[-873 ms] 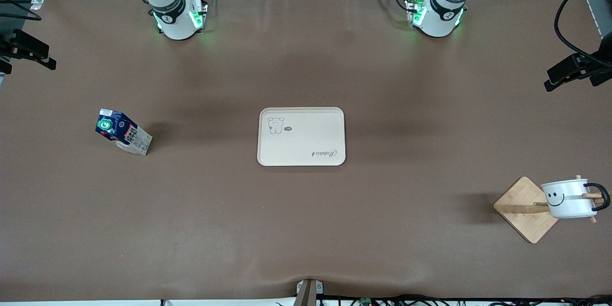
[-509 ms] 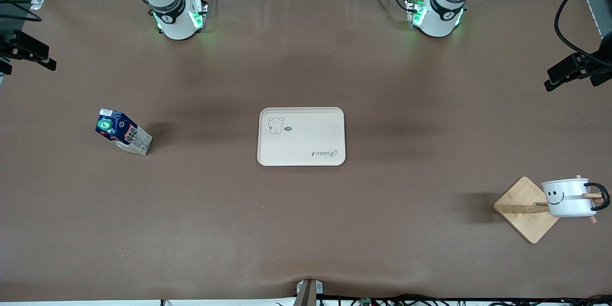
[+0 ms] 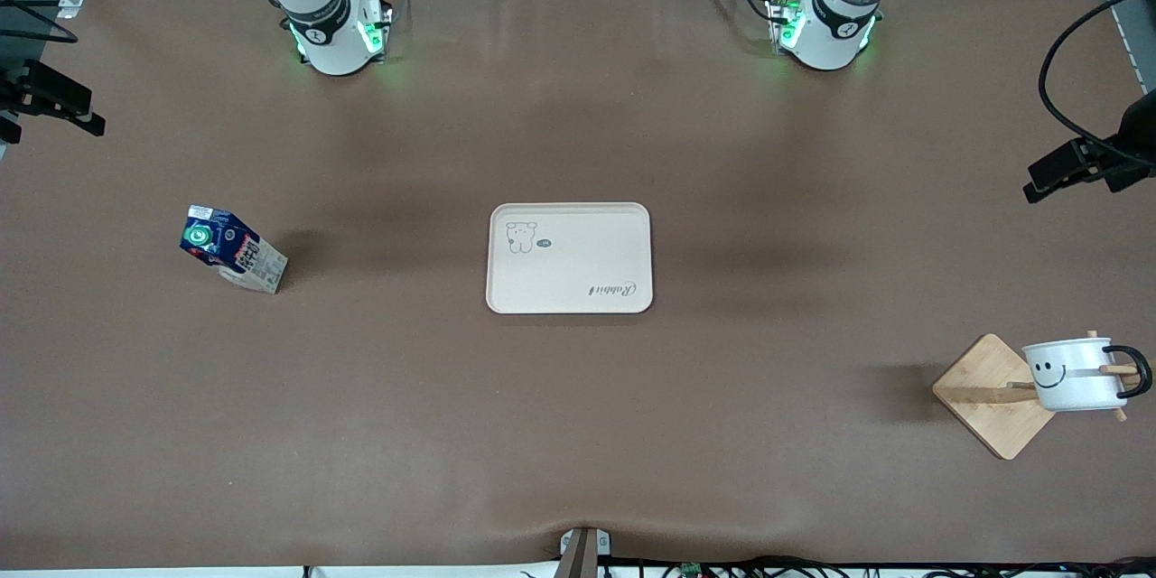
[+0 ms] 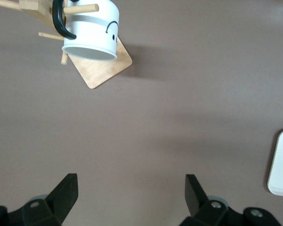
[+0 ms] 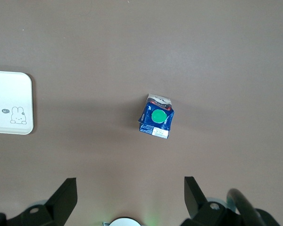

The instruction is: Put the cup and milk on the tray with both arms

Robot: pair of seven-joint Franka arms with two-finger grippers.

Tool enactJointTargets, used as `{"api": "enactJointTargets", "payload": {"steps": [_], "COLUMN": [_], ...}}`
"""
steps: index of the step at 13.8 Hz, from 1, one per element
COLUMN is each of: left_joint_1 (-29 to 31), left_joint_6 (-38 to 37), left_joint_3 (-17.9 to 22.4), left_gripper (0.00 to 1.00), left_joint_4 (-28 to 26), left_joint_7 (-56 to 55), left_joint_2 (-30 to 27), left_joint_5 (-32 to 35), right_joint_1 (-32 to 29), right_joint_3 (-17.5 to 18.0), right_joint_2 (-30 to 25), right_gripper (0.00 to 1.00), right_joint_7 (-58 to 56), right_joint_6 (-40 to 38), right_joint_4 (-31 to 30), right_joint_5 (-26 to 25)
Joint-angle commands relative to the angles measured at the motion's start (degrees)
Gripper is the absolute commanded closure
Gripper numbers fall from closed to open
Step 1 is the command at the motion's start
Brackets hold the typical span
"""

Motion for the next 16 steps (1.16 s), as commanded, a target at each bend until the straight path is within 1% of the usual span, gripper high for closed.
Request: {"api": "enactJointTargets", "payload": {"steps": [1,3,5,8,10,12,16], "left_joint_1": [0.1,1.84,1.94,2.03,2.03,2.29,3.7], "left_joint_6": [6.17,12.76,20.84,34.98,44.56,50.12,56.46], "left_joint_3": [0.0,-0.17,-0.35,-0.35,-0.35,-0.17,-0.09], "left_gripper": [0.0,0.0,0.0,0.0,0.0,0.0,0.0], "left_joint_4": [-3.81,-7.58,-12.85,-20.23,-23.85,-24.91,-24.74], "left_joint_7": [-0.91,-1.44,-1.53,-1.35,-1.27,-1.09,-0.48], "left_joint_2": [-0.79,-0.79,-0.96,-0.26,1.75,4.12,8.61], "left_joint_5": [1.05,1.06,1.06,1.06,1.06,1.14,1.14], "right_joint_1": [-1.51,-1.68,-1.95,-2.39,-2.39,-2.74,-3.09], "right_joint_3": [0.67,0.67,0.67,0.67,0.67,0.67,0.67], "right_joint_2": [1.1,1.8,1.98,2.16,2.25,2.42,3.3], "right_gripper": [0.0,0.0,0.0,0.0,0.0,0.0,0.0], "right_joint_7": [0.41,0.41,0.41,0.41,0.41,0.41,0.41], "right_joint_6": [-0.27,-0.36,-0.27,-0.27,-0.27,-0.27,-0.27], "right_joint_4": [1.48,1.48,1.48,1.48,1.48,1.48,1.48], "right_joint_5": [-0.48,-0.57,-0.57,-0.48,-0.48,-0.48,-0.57]}}
